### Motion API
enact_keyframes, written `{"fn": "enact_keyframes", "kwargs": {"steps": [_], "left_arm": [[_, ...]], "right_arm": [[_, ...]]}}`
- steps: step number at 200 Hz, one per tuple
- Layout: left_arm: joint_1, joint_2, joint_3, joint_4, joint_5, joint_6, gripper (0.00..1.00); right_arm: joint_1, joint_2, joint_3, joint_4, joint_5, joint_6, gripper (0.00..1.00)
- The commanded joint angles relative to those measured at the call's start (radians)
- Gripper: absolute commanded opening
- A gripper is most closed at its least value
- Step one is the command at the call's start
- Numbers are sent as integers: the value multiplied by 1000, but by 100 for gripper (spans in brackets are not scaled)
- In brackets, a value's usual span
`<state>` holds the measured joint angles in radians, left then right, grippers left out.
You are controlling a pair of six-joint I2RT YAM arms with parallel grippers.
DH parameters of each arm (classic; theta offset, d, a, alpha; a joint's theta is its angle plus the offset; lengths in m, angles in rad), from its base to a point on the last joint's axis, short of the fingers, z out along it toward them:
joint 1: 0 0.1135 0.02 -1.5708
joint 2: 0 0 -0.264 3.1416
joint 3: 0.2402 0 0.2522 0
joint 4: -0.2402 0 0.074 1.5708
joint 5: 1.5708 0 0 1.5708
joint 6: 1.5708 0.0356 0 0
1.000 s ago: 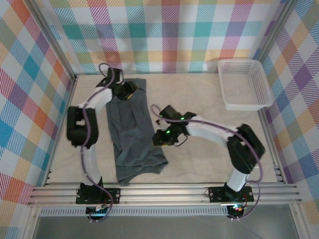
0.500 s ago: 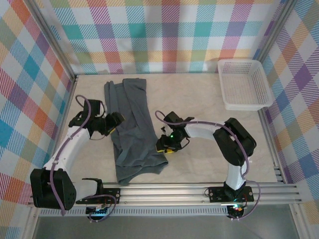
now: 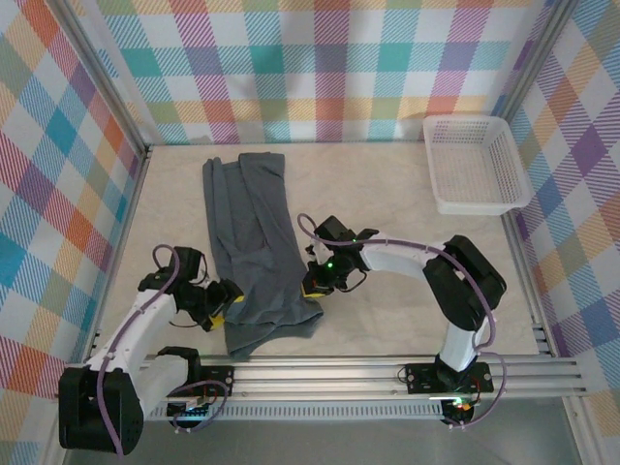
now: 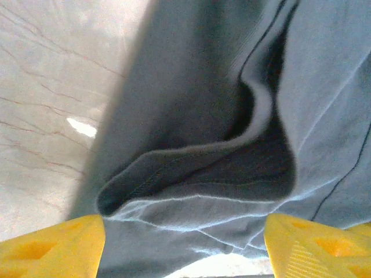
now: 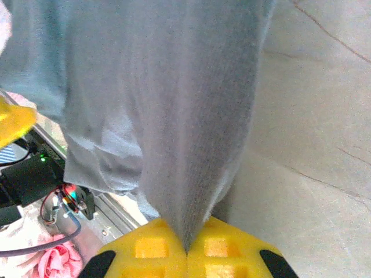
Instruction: Fold the inside-out t-shirt
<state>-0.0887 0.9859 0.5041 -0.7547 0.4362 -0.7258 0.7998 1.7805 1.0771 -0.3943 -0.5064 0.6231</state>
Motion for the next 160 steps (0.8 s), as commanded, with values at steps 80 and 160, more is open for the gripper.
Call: {"fn": "enact_keyframes", "kwargs": {"steps": [80, 160], "left_arm": [[-81, 83, 62, -53, -217, 28, 75], [-91, 165, 10, 90, -121, 19, 75]], "right_arm": [[1, 24, 16, -5, -16, 39, 0], [1, 36, 15, -15, -11, 40, 0]]}}
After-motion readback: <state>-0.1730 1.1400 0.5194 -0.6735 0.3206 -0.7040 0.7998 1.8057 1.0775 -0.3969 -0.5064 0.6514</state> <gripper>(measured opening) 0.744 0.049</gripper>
